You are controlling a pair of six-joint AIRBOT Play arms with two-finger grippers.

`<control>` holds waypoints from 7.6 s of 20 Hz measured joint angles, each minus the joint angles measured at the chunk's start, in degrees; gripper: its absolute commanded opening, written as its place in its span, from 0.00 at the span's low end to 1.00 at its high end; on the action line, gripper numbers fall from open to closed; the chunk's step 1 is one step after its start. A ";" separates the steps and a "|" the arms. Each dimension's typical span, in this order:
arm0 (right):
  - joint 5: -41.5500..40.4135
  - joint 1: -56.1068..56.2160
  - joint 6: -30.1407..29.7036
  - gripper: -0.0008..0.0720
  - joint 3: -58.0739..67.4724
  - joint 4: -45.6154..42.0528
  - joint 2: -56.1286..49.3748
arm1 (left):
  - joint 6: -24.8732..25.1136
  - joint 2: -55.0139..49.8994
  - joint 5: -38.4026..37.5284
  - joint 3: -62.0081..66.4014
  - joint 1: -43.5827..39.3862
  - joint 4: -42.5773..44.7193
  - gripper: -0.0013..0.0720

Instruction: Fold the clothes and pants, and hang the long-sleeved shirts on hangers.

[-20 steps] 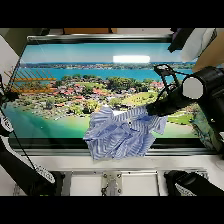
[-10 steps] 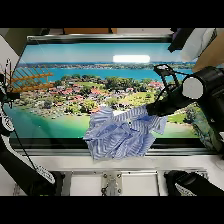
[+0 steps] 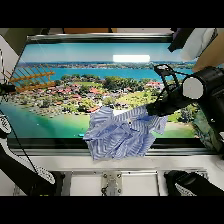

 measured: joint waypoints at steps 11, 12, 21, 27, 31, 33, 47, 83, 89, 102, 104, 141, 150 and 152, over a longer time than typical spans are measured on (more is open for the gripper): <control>0.04 0.00 0.00 0.04 0.00 0.00 0.00 | 4.55 20.04 -12.22 -0.02 -8.96 -8.83 0.03; 0.02 0.00 -0.02 0.04 0.00 0.00 0.02 | 8.13 22.08 -15.23 -0.04 -10.16 -12.83 0.03; 0.04 0.00 0.00 0.04 0.00 0.00 0.00 | 39.91 37.73 -47.23 -10.71 -19.98 -38.84 0.03; 0.02 0.00 0.00 0.04 0.00 0.00 0.00 | 51.28 45.68 -54.93 -25.75 -22.23 -39.19 0.03; 0.02 0.00 -0.02 0.04 0.00 0.00 0.00 | 58.77 55.21 -57.00 -38.16 -22.56 -39.87 0.03; 0.02 0.00 0.00 0.04 0.00 0.00 0.00 | 60.78 59.91 -57.40 -43.12 -23.08 -40.09 0.03; 0.02 0.00 0.00 0.04 0.00 0.00 0.00 | 64.76 69.79 -46.03 -60.19 -35.52 -40.28 0.03; -2.47 11.43 -1.81 0.04 12.50 -0.87 -4.81 | 67.52 42.25 -34.14 -50.07 -47.28 -49.29 0.03; -7.28 21.40 1.79 0.04 18.14 -0.37 -12.20 | 67.45 42.23 -33.90 -50.07 -47.30 -49.33 0.03; -0.55 21.09 -3.48 0.84 20.06 2.14 -11.23 | 67.38 42.23 -33.92 -50.07 -47.30 -49.33 0.03; 2.12 19.26 -7.52 0.84 20.50 3.02 -10.23 | 67.38 42.23 -33.90 -50.07 -47.30 -49.33 0.03; 8.37 -41.13 -105.61 0.84 -24.24 70.79 -17.03 | 67.36 42.23 -33.94 -50.07 -47.30 -49.31 0.03; 4.70 -36.04 -105.85 0.84 -24.26 71.78 -17.46 | 67.38 42.21 -34.07 -50.10 -47.28 -47.28 0.03; 4.52 -35.93 -105.85 0.84 -24.26 71.80 -17.46 | 67.38 42.21 -33.99 -50.10 -47.28 -47.23 0.03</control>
